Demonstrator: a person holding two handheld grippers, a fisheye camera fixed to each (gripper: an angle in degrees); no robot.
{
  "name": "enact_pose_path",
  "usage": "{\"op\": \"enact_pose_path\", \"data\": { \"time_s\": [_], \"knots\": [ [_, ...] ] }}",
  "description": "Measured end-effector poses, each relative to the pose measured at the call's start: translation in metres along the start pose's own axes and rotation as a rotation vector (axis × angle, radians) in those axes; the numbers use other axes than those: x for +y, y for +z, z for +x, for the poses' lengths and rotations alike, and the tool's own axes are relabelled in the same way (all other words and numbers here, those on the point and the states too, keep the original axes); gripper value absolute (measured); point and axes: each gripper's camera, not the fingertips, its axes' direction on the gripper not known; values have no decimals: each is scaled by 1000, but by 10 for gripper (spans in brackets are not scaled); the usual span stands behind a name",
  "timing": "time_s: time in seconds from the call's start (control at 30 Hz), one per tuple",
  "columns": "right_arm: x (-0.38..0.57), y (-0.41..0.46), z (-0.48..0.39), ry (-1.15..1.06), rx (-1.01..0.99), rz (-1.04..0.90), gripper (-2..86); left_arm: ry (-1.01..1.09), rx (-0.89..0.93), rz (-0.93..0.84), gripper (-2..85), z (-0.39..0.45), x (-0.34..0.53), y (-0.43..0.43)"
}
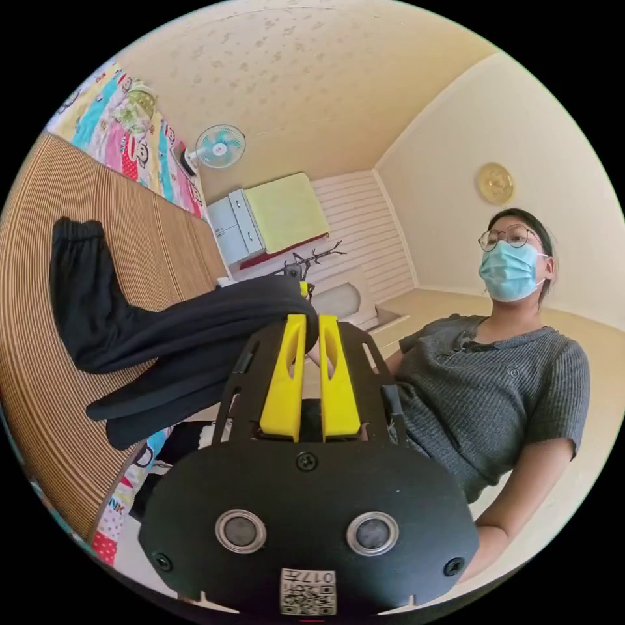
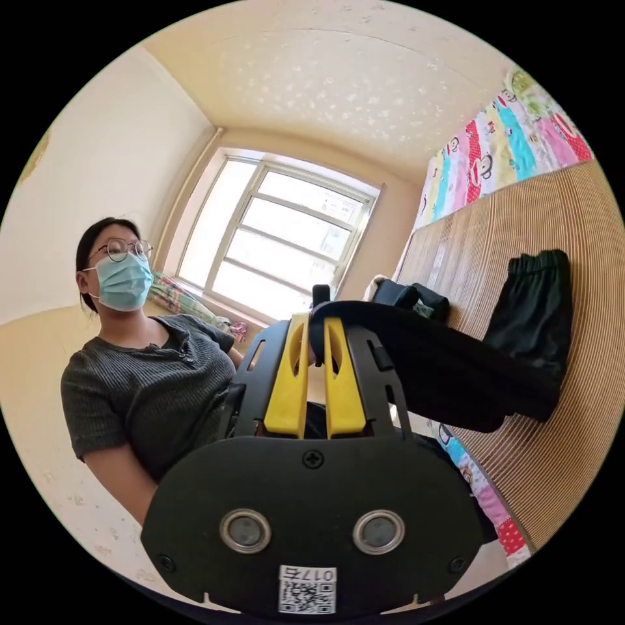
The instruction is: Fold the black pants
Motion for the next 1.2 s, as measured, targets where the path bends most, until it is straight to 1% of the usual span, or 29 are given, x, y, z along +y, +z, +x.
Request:
{"op": "enact_pose_path", "data": {
  "time_s": [0.07,0.1,0.23,0.27,0.33,0.4,0.47,0.53,0.6,0.67,0.7,0.77,0.83,0.93,0.97,1.0,1.03,1.1,1.13,1.2],
  "knots": [
    [0,10,-46,-99,4,-18,12,145,-7,-26,38,54,-10,12],
    [1,16,-76,-162,-2,-19,12,181,-1,-30,38,67,-12,15],
    [2,41,-179,-387,-18,-41,12,432,80,-30,37,160,-23,39],
    [3,45,-192,-413,-12,-46,12,497,105,-23,37,184,-25,45],
    [5,62,-234,-462,58,-43,12,542,119,2,38,212,-27,52],
    [6,74,-247,-451,102,-37,12,547,104,54,38,227,-26,57],
    [11,86,-249,-441,127,-32,11,506,38,137,39,233,-22,61],
    [27,103,-246,-452,87,-27,11,458,29,153,39,226,-17,66],
    [48,116,-244,-497,15,-19,12,412,69,157,40,216,-5,73],
    [71,128,-244,-543,-50,-19,12,310,170,137,41,198,16,85],
    [86,137,-246,-571,-63,-28,12,267,200,130,42,192,21,89],
    [107,151,-249,-596,-49,-51,12,58,282,93,47,164,45,109],
    [127,169,-251,-597,-35,-85,12,-22,313,79,57,152,62,122],
    [146,196,-256,-624,-48,-154,13,-133,364,70,137,131,81,141],
    [148,200,-257,-625,-45,-166,13,-159,407,50,155,125,85,150],
    [152,210,-261,-623,-34,-186,13,-162,427,46,156,124,87,154],
    [156,217,-264,-612,-13,-190,14,-173,440,38,151,123,89,162],
    [160,223,-266,-583,9,-175,14,-206,390,16,122,126,93,174],
    [163,226,-267,-566,11,-160,14,-212,346,3,91,130,96,182],
    [171,229,-271,-557,13,-148,13,-185,294,15,62,141,100,191]
  ]
}}
